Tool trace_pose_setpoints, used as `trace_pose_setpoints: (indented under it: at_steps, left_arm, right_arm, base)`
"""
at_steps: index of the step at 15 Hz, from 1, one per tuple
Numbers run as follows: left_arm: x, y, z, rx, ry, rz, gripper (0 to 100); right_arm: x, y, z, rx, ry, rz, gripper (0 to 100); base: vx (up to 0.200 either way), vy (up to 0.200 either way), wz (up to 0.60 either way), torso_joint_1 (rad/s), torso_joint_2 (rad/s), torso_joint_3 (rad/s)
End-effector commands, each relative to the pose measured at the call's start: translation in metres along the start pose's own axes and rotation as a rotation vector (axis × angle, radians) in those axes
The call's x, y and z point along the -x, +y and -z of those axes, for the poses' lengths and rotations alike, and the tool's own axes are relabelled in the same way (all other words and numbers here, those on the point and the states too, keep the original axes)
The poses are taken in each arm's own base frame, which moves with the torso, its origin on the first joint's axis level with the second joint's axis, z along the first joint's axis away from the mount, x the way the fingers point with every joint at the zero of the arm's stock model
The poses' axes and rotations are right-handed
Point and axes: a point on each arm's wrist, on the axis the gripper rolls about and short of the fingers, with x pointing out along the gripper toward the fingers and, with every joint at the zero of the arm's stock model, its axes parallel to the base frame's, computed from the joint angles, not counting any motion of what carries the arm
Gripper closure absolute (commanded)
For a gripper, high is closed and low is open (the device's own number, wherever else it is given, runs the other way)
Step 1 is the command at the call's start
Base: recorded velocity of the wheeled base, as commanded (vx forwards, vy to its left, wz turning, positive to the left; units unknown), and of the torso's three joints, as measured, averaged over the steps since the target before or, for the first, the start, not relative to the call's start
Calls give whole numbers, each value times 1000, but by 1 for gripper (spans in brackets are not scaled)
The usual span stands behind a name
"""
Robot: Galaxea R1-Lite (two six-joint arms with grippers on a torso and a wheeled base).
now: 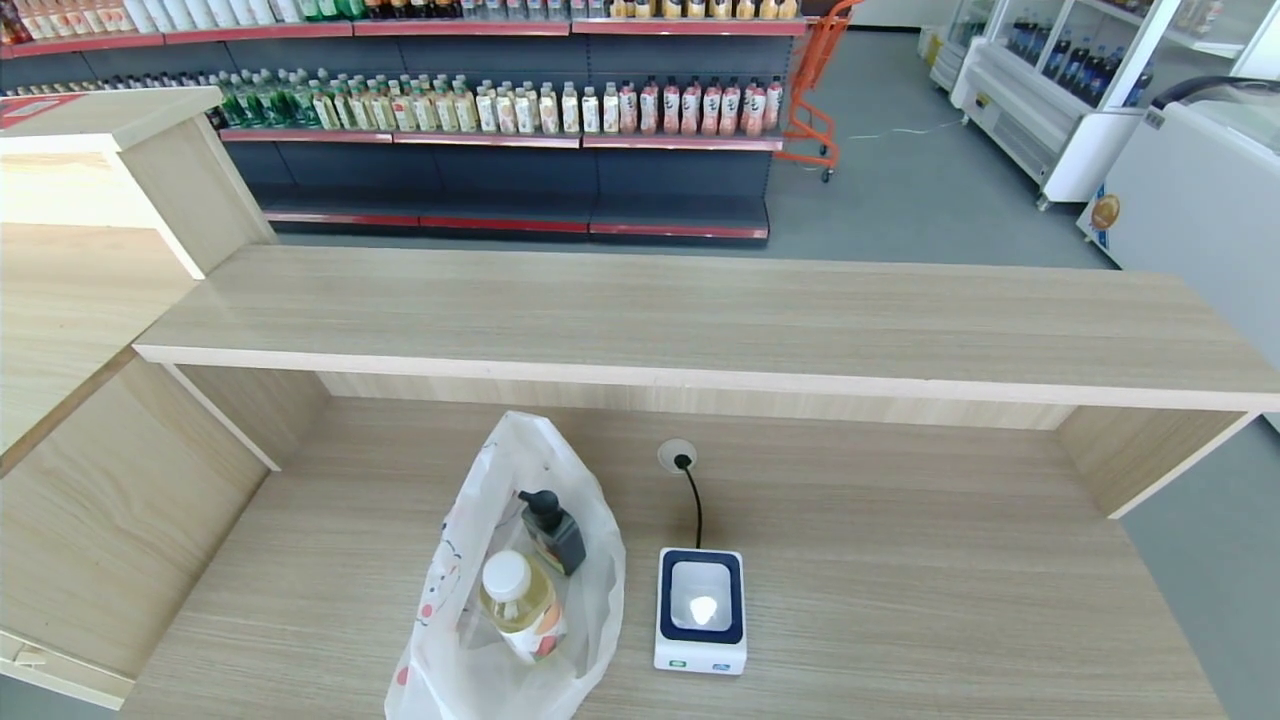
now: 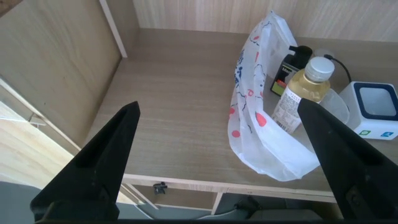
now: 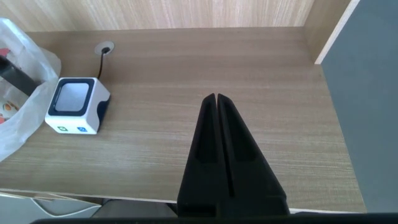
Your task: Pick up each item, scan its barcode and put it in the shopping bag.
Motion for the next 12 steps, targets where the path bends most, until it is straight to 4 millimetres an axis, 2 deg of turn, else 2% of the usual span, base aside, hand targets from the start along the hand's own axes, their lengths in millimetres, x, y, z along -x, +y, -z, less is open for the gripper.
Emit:
trace_pose_setpoints:
  at_steps: [1,12]
  left_arm:
    - [0,0,0,1,-1,0,0]
    - [0,0,0,1,-1,0,0]
  right_arm:
    - [0,0,0,0,2,0,100]
    - [0,0,0,0,2,0,100]
  base:
    - [0,0,0,0,0,0]
    - [0,0,0,0,0,0]
